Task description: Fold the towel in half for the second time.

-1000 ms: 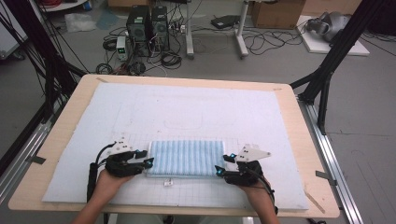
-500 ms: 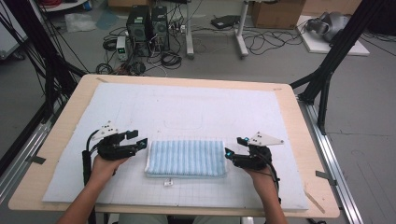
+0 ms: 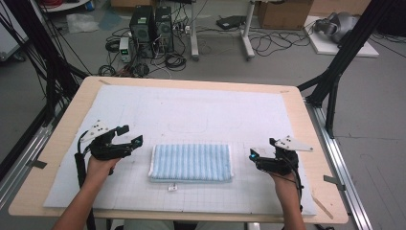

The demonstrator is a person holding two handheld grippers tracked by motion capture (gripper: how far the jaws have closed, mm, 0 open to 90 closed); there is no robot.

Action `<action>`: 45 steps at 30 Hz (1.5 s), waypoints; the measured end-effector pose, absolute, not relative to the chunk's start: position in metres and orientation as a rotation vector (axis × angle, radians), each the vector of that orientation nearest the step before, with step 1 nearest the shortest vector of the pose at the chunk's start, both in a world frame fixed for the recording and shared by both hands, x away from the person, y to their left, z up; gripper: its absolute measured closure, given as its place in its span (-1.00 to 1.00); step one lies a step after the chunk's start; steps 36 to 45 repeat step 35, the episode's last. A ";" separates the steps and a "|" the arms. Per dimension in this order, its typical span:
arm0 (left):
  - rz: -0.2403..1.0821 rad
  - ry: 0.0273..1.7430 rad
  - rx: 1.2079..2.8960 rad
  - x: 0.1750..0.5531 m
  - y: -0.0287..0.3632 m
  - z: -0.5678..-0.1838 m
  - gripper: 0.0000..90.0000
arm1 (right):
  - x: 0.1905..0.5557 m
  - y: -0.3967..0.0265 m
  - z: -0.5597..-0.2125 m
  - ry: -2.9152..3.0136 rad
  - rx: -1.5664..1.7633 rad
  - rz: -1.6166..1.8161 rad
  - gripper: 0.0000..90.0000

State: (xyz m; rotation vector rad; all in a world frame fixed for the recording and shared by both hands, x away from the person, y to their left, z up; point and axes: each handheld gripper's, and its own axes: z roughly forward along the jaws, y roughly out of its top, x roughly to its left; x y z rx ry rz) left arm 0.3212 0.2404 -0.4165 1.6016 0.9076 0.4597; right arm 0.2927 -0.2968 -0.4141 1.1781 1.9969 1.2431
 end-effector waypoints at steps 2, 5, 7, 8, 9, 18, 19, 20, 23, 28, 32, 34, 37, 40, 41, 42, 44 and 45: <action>0.468 0.906 1.606 0.321 0.241 -0.416 -0.56 | 0.292 -0.299 -0.413 1.981 1.185 1.250 -0.74; 0.472 0.906 1.605 0.320 0.243 -0.416 -0.55 | 0.290 -0.300 -0.412 1.967 1.192 1.265 -0.74; 0.473 0.905 1.609 0.320 0.244 -0.416 -0.55 | 0.289 -0.300 -0.411 1.962 1.185 1.269 -0.74; 0.472 0.907 1.608 0.319 0.244 -0.416 -0.55 | 0.288 -0.300 -0.411 1.962 1.184 1.270 -0.74; 0.470 0.907 1.605 0.319 0.244 -0.416 -0.55 | 0.288 -0.299 -0.411 1.964 1.185 1.264 -0.74; 0.479 0.919 1.604 0.319 0.247 -0.416 -0.54 | 0.291 -0.297 -0.412 1.980 1.179 1.254 -0.74; 0.479 0.920 1.604 0.319 0.248 -0.416 -0.54 | 0.291 -0.296 -0.412 1.980 1.179 1.255 -0.74; 0.481 0.921 1.604 0.319 0.248 -0.416 -0.54 | 0.291 -0.296 -0.412 1.979 1.179 1.255 -0.74; 0.482 0.921 1.607 0.319 0.247 -0.416 -0.53 | 0.291 -0.296 -0.412 1.980 1.178 1.255 -0.74; 0.482 0.925 1.608 0.319 0.249 -0.417 -0.53 | 0.291 -0.295 -0.413 1.987 1.173 1.252 -0.74; 0.481 0.927 1.611 0.319 0.248 -0.417 -0.52 | 0.291 -0.296 -0.413 1.988 1.174 1.252 -0.74; 0.478 0.931 1.611 0.320 0.248 -0.418 -0.52 | 0.292 -0.296 -0.413 1.988 1.169 1.252 -0.74; 0.478 0.932 1.615 0.320 0.248 -0.418 -0.52 | 0.292 -0.296 -0.414 1.988 1.169 1.254 -0.74; 0.478 0.932 1.615 0.320 0.248 -0.418 -0.52 | 0.292 -0.296 -0.414 1.988 1.169 1.254 -0.74; 0.478 0.932 1.615 0.320 0.248 -0.418 -0.52 | 0.292 -0.296 -0.414 1.988 1.169 1.254 -0.74; 0.478 0.932 1.615 0.320 0.248 -0.418 -0.52 | 0.292 -0.296 -0.414 1.988 1.169 1.254 -0.74; 0.478 0.932 1.615 0.320 0.248 -0.418 -0.52 | 0.292 -0.296 -0.414 1.988 1.169 1.254 -0.74; 0.478 0.932 1.615 0.320 0.248 -0.418 -0.52 | 0.292 -0.296 -0.414 1.988 1.169 1.254 -0.74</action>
